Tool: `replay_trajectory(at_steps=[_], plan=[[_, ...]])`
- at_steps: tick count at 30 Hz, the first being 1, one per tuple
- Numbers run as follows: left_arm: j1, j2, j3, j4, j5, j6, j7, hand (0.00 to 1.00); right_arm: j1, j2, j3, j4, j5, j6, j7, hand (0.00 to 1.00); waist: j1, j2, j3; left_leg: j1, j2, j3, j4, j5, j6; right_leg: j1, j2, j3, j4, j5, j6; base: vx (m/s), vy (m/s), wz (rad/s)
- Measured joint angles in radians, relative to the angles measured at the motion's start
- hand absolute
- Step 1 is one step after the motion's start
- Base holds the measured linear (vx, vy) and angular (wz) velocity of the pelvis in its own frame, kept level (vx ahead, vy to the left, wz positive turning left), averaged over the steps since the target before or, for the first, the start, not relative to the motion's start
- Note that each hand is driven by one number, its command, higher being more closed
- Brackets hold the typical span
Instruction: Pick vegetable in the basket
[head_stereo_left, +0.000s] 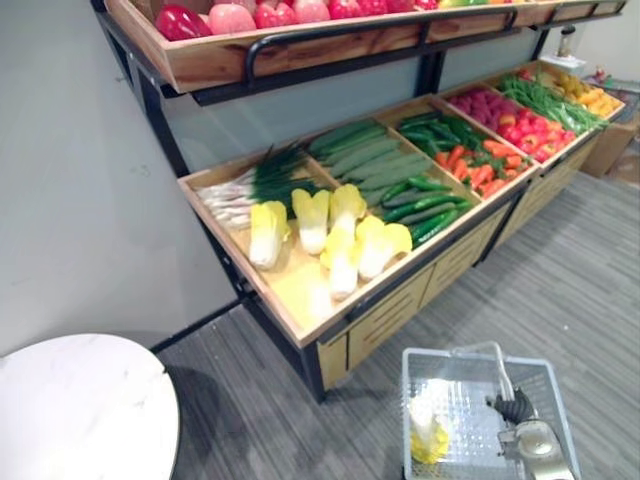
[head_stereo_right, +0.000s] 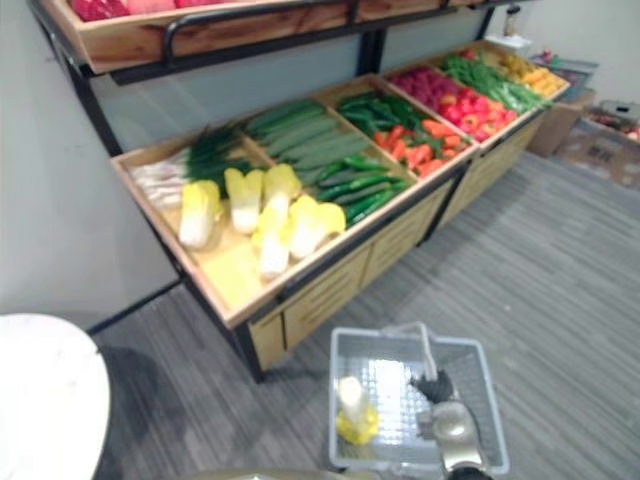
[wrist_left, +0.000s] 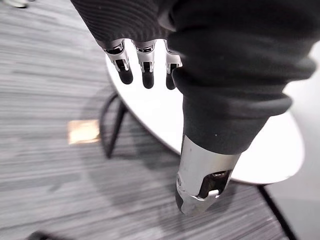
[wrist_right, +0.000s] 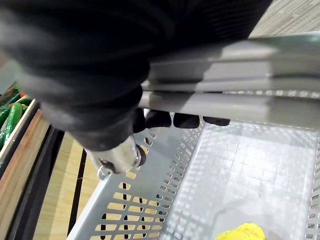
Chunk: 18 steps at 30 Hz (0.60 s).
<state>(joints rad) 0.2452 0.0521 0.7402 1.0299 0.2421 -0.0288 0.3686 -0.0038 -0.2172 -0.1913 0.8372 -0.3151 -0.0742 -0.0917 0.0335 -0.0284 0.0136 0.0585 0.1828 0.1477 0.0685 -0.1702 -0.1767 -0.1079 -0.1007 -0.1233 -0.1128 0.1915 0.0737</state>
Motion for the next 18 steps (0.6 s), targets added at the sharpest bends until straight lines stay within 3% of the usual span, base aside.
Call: replay_trajectory(at_steps=[2, 5, 18], plan=[[0.005, -0.012, -0.040, 0.030, 0.020, 0.015, -0.063, 0.00, 0.000, 0.001, 0.000, 0.004, 0.000, 0.000, 0.000, 1.00, 0.000, 0.004, 0.001, 0.008, 0.001, 0.003, -0.005, 0.003, -0.006, 0.003, 0.002, 0.002, 0.000, 0.000, 0.000, 0.02, -0.003, -0.03], [-0.006, -0.013, -0.117, 0.045, 0.048, 0.018, -0.094, 0.00, 0.005, 0.003, 0.000, 0.017, -0.001, -0.002, -0.007, 1.00, -0.002, 0.011, 0.001, 0.029, 0.005, 0.006, -0.017, 0.003, -0.007, 0.017, 0.008, 0.005, 0.000, -0.008, 0.000, 0.02, -0.006, -0.04], [-0.035, -0.010, -0.350, 0.044, 0.087, -0.016, -0.107, 0.00, 0.008, 0.012, 0.002, 0.082, 0.000, -0.004, -0.030, 1.00, -0.003, 0.017, 0.001, 0.035, 0.007, -0.003, -0.031, 0.000, -0.003, 0.025, 0.007, -0.010, 0.001, -0.021, 0.014, 0.04, -0.001, 0.02]])
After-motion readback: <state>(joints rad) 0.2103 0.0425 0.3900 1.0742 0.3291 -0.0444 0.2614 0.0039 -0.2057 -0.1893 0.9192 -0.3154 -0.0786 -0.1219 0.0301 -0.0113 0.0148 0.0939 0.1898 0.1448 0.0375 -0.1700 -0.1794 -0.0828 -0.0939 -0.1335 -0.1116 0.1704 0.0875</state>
